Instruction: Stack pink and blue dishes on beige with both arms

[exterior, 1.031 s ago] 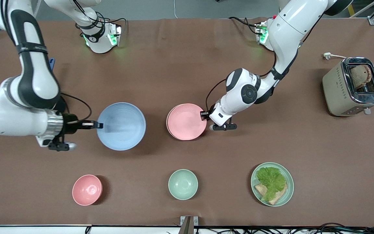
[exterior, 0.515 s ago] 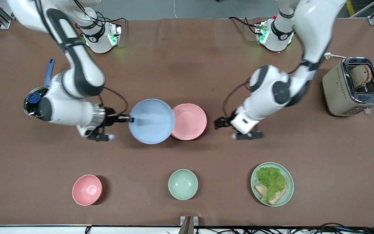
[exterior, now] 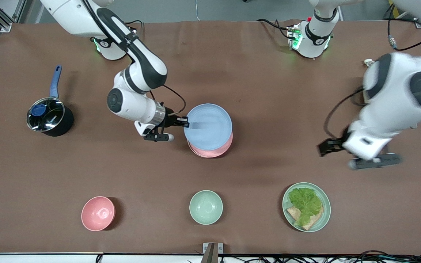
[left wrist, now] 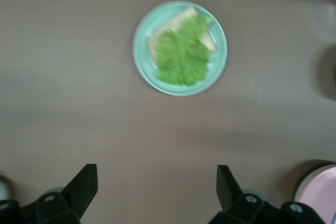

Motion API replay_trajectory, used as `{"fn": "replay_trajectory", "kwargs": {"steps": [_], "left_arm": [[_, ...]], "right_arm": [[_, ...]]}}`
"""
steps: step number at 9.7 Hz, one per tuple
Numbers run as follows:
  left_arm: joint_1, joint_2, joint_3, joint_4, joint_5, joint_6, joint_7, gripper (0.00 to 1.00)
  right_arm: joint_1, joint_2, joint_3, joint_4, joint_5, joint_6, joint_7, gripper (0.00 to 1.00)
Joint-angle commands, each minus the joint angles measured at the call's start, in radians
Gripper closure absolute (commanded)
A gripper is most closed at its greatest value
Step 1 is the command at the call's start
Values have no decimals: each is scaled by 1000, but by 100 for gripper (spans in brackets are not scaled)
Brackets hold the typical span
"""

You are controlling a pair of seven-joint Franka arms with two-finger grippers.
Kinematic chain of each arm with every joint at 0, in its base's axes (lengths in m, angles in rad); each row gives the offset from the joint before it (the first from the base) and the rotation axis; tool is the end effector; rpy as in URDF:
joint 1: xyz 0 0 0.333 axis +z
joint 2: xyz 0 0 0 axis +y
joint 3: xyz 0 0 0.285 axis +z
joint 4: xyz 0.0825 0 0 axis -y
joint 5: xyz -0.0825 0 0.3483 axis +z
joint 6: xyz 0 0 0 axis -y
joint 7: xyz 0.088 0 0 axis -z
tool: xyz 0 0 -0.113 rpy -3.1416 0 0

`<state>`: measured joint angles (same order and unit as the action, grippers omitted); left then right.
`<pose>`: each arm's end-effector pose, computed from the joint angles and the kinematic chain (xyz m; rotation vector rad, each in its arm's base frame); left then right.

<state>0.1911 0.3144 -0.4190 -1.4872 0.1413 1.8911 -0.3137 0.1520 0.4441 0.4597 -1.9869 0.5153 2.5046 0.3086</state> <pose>0.6115 -0.0983 0.4885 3.1141 0.1165 0.1805 0.4860 0.3272 0.2631 -2.6288 0.2023 0.2065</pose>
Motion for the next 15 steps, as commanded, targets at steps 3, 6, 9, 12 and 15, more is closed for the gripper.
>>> {"fn": "replay_trajectory", "kwargs": {"steps": [3, 6, 9, 12, 15], "left_arm": [[123, -170, -4, 21, -41, -211, 279, 0], [-43, -311, 217, -36, -146, -355, 295, 0], [-163, -340, 330, -34, -144, -417, 339, 0], [-183, -345, 330, -36, -134, -411, 341, 0], [-179, -339, 325, -31, -134, -408, 341, 0]], "right_arm": [[15, 51, 11, -36, -9, 131, 7, 98], [31, 73, 11, -66, -12, 195, 3, 96], [31, 93, 11, -64, -32, 215, 3, 95], [29, 105, 11, -63, -35, 234, 1, 40], [20, 72, 13, -58, -35, 224, 1, 0]]}}
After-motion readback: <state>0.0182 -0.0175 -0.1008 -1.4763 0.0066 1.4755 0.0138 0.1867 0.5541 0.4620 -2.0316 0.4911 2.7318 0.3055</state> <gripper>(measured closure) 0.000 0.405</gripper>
